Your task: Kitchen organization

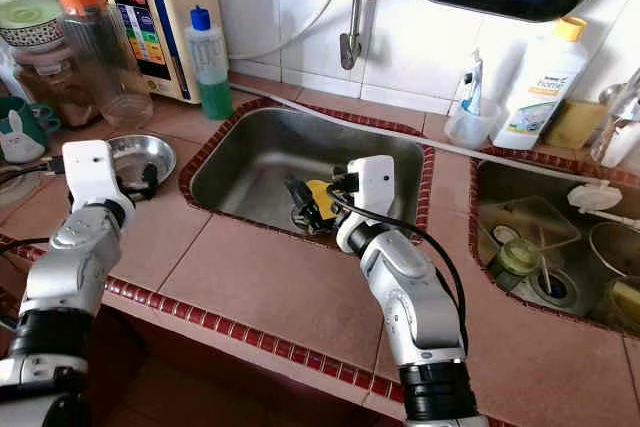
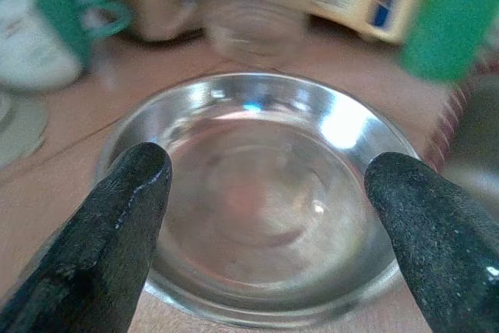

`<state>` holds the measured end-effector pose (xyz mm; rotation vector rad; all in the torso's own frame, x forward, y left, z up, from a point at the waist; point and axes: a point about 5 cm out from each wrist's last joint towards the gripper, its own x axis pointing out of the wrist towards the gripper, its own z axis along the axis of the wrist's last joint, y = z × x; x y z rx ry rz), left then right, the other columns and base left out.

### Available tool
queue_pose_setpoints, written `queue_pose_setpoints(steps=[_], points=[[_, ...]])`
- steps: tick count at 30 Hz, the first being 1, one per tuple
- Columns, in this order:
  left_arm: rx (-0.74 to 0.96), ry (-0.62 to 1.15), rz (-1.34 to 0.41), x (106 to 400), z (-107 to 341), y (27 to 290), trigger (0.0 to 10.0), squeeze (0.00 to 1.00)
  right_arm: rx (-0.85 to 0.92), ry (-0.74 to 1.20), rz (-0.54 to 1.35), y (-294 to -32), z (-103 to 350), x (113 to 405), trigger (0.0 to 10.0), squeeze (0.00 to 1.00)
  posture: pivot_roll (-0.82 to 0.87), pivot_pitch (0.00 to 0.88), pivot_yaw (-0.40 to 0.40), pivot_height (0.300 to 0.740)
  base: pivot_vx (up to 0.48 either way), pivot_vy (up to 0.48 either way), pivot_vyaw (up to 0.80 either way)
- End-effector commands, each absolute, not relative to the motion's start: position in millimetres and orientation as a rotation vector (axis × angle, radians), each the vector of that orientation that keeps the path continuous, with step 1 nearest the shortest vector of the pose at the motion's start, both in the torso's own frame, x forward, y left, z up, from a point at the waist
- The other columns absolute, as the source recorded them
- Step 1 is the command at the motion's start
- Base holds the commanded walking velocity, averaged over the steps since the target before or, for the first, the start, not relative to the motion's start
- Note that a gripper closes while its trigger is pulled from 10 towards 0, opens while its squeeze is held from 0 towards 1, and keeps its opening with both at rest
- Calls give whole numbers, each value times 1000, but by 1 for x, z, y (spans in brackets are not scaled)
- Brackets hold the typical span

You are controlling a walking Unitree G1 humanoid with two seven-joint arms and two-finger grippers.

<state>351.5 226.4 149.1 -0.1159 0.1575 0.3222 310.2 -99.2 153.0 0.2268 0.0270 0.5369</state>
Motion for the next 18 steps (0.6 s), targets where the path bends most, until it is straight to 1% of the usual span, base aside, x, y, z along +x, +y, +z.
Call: queue_pose_setpoints(steps=[1, 5, 6, 11, 15, 18], points=[[-180, 157, 363, 353, 148, 227, 10000, 0, 223, 19, 541, -99, 156, 308, 10000, 0, 69, 0, 0, 740, 0, 0, 0], [-214, 164, 414, 355, 147, 230, 10000, 0, 221, 21, 544, -99, 157, 308, 10000, 0, 70, 0, -3, 740, 0, 0, 0], [-230, 175, 461, 355, 146, 234, 10000, 0, 219, 21, 546, -99, 157, 308, 10000, 0, 72, 0, -7, 740, 0, 0, 0], [-248, 153, 558, 355, 151, 243, 10000, 0, 213, 16, 556, -98, 158, 309, 10000, 0, 71, 0, -8, 740, 0, 0, 0], [-262, 204, 630, 353, 145, 252, 10000, 0, 211, 15, 554, -98, 159, 309, 10000, 0, 71, 0, -5, 740, 0, 0, 0], [-284, 205, 634, 355, 145, 254, 10000, 0, 210, 15, 551, -99, 159, 309, 10000, 0, 69, 0, -5, 740, 0, 0, 0]])
